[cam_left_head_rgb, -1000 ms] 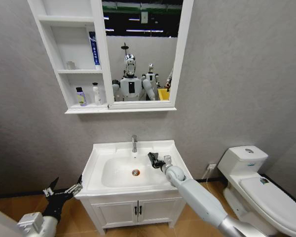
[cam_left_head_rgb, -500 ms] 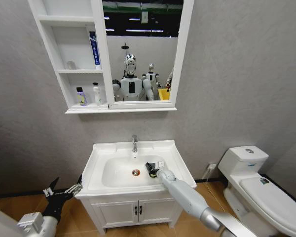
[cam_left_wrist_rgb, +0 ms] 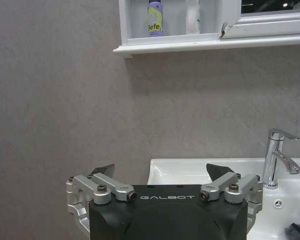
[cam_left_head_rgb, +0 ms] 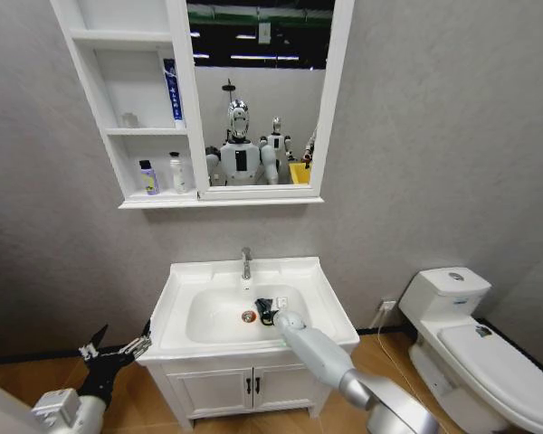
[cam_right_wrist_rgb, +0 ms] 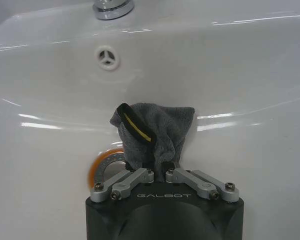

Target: Move facial cleanser and shampoo from washbasin to cabinet, then wipe washbasin with towel.

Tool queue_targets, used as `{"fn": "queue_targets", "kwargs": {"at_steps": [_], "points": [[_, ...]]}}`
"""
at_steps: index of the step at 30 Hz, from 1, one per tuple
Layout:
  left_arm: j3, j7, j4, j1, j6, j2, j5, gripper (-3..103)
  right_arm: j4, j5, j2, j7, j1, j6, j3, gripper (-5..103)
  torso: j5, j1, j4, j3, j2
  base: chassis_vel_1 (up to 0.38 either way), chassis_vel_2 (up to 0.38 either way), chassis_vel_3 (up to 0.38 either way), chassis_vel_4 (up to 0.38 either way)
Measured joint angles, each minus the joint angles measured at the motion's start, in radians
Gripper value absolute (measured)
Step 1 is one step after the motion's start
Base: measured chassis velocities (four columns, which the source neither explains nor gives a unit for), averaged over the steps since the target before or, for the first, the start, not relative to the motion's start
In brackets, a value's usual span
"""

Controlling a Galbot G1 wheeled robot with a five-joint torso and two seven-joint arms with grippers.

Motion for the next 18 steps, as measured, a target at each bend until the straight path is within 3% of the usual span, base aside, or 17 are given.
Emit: {"fn": "queue_targets", "kwargs": {"at_steps": [7, 13, 18], "points": [[0.000, 0.000, 0.000, 0.000, 0.000, 0.000, 0.000, 100, -0.080, -0.052, 0.104, -0.040, 0.011, 0.034, -0.007, 5, 0.0002, 0.000, 0.0002, 0.000, 0.000, 0.000, 0.000, 0.000, 0.000], [0.000, 0.000, 0.000, 0.000, 0.000, 0.000, 0.000, 100, -0.054, -0.084, 0.109, -0.058, 0.010, 0.048, -0.025, 5, 0.0002, 0.001, 0.0002, 0.001, -0.001, 0.000, 0.000, 0.000, 0.000], [0.000, 0.000, 0.000, 0.000, 0.000, 0.000, 0.000, 100, 0.003, -0.020, 0.108, -0.043, 0.009, 0.029, -0.036, 5, 0.0004, 0.000, 0.0008, 0.001, -0.001, 0.000, 0.000, 0.000, 0.000]]}}
